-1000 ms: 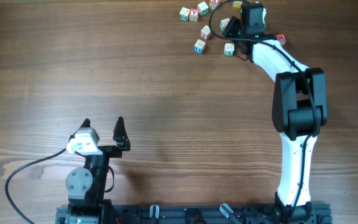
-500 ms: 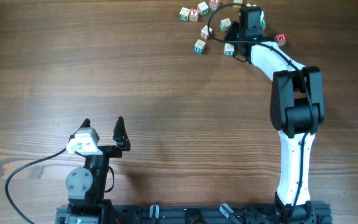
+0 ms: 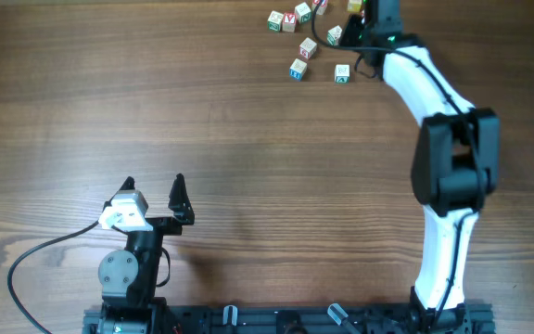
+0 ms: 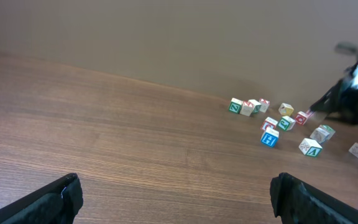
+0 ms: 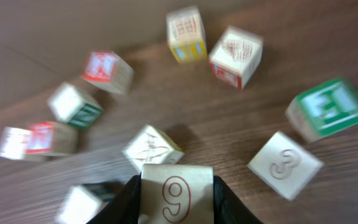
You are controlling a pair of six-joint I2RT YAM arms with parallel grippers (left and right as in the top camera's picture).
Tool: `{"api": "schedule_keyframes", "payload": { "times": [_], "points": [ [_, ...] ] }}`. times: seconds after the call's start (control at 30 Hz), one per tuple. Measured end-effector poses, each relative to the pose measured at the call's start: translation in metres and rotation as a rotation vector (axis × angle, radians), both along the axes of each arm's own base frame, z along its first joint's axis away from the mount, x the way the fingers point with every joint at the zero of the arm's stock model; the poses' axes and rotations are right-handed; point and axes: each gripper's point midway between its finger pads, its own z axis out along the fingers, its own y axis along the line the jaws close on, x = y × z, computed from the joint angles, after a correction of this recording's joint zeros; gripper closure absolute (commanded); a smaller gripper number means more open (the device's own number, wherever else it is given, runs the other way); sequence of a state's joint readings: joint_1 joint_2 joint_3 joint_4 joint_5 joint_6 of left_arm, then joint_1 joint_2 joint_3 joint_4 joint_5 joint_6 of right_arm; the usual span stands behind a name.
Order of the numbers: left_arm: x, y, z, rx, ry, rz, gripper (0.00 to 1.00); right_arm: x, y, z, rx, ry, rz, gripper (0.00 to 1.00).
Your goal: Form a circle
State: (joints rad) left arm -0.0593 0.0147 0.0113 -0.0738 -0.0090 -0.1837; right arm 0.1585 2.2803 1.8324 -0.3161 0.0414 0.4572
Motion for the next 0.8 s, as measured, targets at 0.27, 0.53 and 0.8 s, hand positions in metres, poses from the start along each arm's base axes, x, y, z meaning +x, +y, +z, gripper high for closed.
{"api": "schedule_keyframes", "payload": {
  "times": [0.27, 0.53, 0.8],
  "points": [
    [0.0, 0.0, 0.0, 0.0, 0.0, 0.0, 0.0, -0.063, 0.006, 0.096, 0.045, 0.067, 0.079, 0.73],
    [0.0, 0.0, 0.0, 0.0, 0.0, 0.0, 0.0, -0.133, 0.017, 0.066, 0.109, 0.37, 0.146, 0.75],
    [0.0, 0.0, 0.0, 0.0, 0.0, 0.0, 0.0, -0.181, 0.055, -0.005, 0.088, 0.531, 0.219, 0.76]
  ]
}}
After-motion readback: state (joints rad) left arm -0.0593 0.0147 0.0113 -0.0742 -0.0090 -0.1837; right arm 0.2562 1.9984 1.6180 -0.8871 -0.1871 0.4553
